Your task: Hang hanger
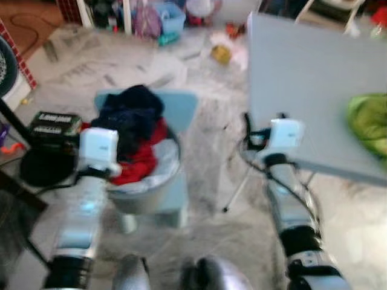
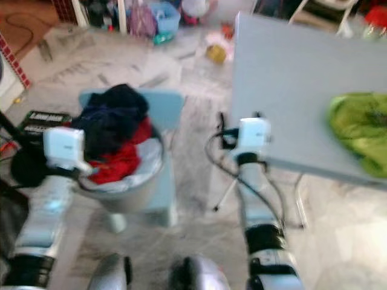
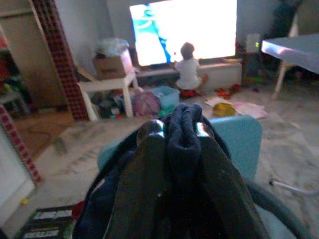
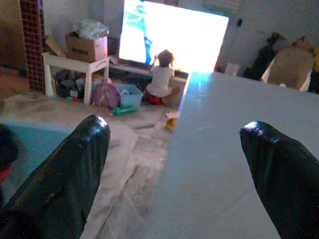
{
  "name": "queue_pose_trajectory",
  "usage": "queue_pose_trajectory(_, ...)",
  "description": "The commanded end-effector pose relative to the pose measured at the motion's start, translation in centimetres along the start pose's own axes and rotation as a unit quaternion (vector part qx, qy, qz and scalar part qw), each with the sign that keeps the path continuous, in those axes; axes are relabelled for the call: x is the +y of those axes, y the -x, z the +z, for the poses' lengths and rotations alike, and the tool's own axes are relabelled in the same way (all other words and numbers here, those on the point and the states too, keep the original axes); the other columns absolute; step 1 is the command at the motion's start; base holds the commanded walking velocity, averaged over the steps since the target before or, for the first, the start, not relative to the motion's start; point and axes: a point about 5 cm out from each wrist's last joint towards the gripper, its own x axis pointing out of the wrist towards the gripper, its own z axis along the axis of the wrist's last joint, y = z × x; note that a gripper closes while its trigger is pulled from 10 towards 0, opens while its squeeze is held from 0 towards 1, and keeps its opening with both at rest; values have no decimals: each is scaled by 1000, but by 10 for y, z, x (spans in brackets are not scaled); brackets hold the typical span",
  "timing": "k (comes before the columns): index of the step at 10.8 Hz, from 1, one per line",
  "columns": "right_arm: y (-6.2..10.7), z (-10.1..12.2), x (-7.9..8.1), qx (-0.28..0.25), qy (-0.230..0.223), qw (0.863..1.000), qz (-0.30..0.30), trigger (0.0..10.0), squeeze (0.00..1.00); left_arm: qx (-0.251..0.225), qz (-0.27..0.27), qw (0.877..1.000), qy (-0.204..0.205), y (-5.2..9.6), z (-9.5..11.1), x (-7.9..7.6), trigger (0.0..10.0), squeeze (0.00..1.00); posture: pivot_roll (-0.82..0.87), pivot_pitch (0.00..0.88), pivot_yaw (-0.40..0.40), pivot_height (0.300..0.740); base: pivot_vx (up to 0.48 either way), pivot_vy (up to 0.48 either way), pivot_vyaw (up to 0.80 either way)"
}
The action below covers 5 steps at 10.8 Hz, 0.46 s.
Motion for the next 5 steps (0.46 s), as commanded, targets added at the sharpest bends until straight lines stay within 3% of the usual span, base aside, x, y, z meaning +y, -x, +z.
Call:
queue_pose_trajectory(1,1,-2,-13,7,8,1000,-20,10000,0,-10,-19,1000,3,-2,4,-10,10000,0,92,97,-89,740,0,-405,0)
queue_pose_trajectory(5,-5,1,-11,4,14,1000,-15,10000,0,-14,-27,1000,5,-6,6,-15,10000,0,87,91,-87,740,0,-398,0)
